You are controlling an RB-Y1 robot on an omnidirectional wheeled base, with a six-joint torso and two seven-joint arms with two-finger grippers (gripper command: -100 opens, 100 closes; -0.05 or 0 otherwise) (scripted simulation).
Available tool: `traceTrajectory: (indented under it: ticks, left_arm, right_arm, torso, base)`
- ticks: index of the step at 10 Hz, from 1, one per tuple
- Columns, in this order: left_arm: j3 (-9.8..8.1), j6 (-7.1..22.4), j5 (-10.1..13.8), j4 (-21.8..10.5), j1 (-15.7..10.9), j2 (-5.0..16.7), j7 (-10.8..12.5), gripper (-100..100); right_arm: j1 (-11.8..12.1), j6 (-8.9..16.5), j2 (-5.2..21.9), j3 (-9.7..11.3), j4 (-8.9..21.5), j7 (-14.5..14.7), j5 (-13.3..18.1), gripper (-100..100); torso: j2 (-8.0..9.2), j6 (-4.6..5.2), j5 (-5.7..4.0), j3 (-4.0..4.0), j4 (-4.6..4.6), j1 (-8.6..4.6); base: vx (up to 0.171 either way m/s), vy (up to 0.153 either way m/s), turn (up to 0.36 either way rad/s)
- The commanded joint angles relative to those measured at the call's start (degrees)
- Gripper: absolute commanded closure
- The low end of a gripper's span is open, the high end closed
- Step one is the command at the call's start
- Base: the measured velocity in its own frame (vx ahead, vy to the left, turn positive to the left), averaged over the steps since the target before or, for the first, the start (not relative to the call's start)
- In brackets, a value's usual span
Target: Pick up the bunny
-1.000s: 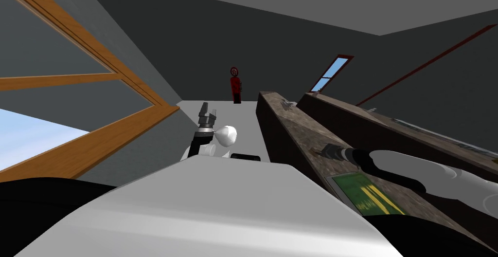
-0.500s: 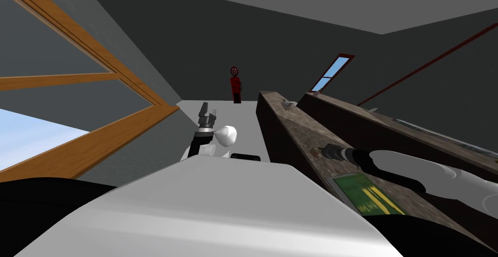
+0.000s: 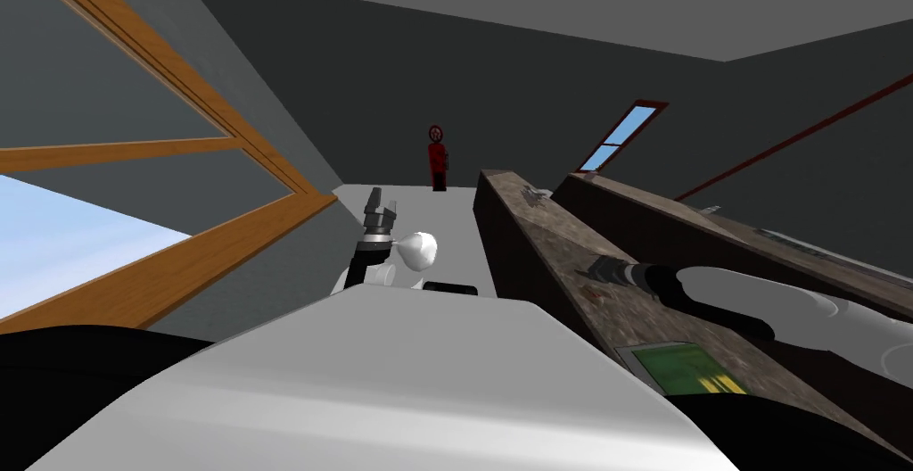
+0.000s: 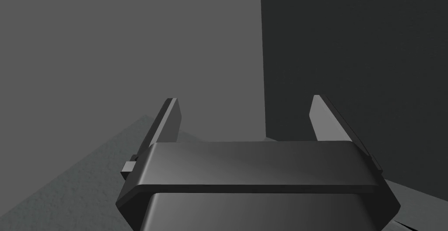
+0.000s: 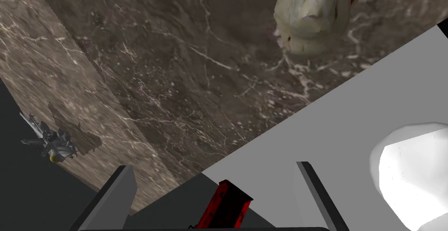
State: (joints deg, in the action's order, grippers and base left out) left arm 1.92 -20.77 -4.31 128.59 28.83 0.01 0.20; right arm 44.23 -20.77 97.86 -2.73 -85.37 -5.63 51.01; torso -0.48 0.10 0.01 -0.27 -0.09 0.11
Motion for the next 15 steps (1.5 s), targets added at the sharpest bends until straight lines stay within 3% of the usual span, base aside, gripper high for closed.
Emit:
traceTrajectory:
  ticks: [1, 3, 5, 9, 13, 14, 15]
  left_arm:
    - [0.00, 0.0, 0.0, 0.0, 0.0, 0.0, 0.0, 0]
    - [0.00, 0.0, 0.0, 0.0, 0.0, 0.0, 0.0, 0]
    - [0.00, 0.0, 0.0, 0.0, 0.0, 0.0, 0.0, 0]
    - [-0.01, 0.0, 0.0, 0.0, 0.0, 0.0, 0.0, 0]
    - [-0.01, 0.0, 0.0, 0.0, 0.0, 0.0, 0.0, 0]
    - [-0.01, 0.0, 0.0, 0.0, 0.0, 0.0, 0.0, 0]
    - [-0.01, 0.0, 0.0, 0.0, 0.0, 0.0, 0.0, 0]
  right_arm:
    - [-1.6, 0.3, 0.1, 0.6, 0.3, -0.7, 0.3, -100]
    - [-3.3, 0.4, 0.5, -1.1, 1.0, -1.4, -0.1, -100]
    - [-3.1, -0.6, 1.5, -1.9, 0.8, -1.3, -0.3, -100]
    - [0.1, -1.5, 2.0, 0.3, -0.1, -0.7, 0.0, -100]
    - [1.9, -2.0, 0.9, 2.4, -0.3, -0.4, 0.1, -100]
    - [1.4, -1.9, 1.7, 2.0, -0.3, -0.9, -0.1, -100]
    - [1.6, -2.0, 1.8, 1.9, -0.3, -0.9, -0.2, 0]
  torso:
    - [0.00, 0.00, 0.00, 0.00, 0.00, 0.00]
    - [0.11, 0.01, 0.01, 0.06, 0.02, 0.07]
    - [0.39, 0.07, 0.00, 0.23, 0.09, 0.01]
    - [0.98, 0.11, -0.14, 0.58, 0.24, -0.56]
    - [0.52, 0.08, -0.13, 0.31, 0.13, -0.42]
    - [0.51, 0.08, -0.11, 0.30, 0.13, -0.42]
    - [0.49, 0.06, -0.10, 0.29, 0.12, -0.33]
  base:
    - [0.079, 0.047, 0.084]
    - [0.056, 0.081, 0.043]
    - [-0.035, 0.034, -0.125]
    - [-0.116, -0.068, -0.116]
    - [-0.007, -0.060, -0.021]
    - [0.000, -0.025, -0.004]
    - [0.000, 0.000, 0.000]
